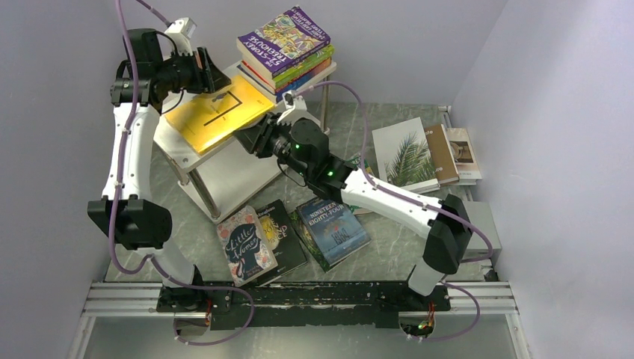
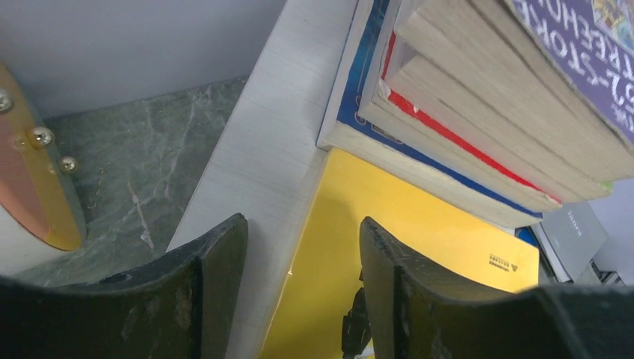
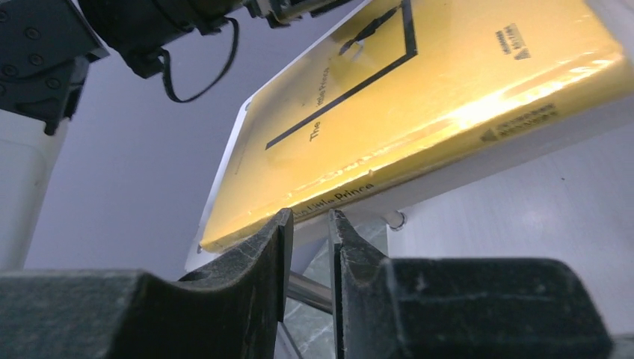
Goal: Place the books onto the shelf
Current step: Adjust the book on the shelf, then pick up the book from the center of the board.
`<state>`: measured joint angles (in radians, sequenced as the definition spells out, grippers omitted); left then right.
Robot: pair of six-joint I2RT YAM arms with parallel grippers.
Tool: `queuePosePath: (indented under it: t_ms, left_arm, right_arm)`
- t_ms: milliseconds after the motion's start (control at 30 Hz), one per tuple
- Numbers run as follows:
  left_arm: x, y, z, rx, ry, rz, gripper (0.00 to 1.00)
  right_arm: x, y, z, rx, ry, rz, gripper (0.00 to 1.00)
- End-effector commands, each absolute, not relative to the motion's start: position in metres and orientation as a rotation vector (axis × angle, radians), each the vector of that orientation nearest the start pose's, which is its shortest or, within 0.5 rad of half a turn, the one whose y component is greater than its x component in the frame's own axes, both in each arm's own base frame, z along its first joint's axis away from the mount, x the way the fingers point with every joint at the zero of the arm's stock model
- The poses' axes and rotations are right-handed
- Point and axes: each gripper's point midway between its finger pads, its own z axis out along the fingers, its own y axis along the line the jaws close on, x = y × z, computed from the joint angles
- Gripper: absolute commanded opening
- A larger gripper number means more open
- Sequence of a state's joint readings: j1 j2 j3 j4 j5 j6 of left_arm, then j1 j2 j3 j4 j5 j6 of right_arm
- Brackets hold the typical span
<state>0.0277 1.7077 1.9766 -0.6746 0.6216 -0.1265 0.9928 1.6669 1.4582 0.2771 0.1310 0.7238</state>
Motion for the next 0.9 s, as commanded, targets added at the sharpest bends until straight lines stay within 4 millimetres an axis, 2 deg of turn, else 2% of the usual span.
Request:
queuePosePath:
  t_ms: [0,133,200,333,500,633,767,800,867]
  left_arm:
    - [0.455,-0.082,0.401,0.254,1.925,-0.598,0.65]
    - [0.446,-0.072,0.421,0.219,1.899,-0.522,0.76]
    - [0.435,-0.071,0.432,0.22,1.871,-0.503,0.81]
    - [0.414,-0.064,0.441,0.177,1.847,-0.458,0.86]
    - [0.379,-0.047,0.431,0.058,1.871,-0.368,0.88]
    - [0.337,-0.037,0.426,-0.025,1.87,-0.325,0.89]
    - [0.289,-0.045,0.431,-0.001,1.812,-0.354,0.89]
    - [0.274,-0.05,0.437,0.011,1.773,-0.385,0.9]
    - [0.259,-0.067,0.443,0.079,1.727,-0.471,0.91]
  right_arm:
    - [0.294,0.424,0.415,-0.071,1.561,1.231,0.3]
    - [0.288,0.375,0.419,-0.021,1.566,1.123,0.41]
    - [0.288,0.349,0.408,0.018,1.607,1.034,0.45]
    - [0.281,0.305,0.385,0.098,1.672,0.919,0.52]
    - [0.266,0.276,0.356,0.122,1.758,0.849,0.56]
    - [0.26,0.248,0.321,0.164,1.852,0.72,0.61]
    - [0.254,0.227,0.284,0.17,1.925,0.647,0.63]
    - [0.253,0.225,0.274,0.159,1.948,0.64,0.63]
    - [0.252,0.225,0.256,0.13,2.003,0.642,0.64]
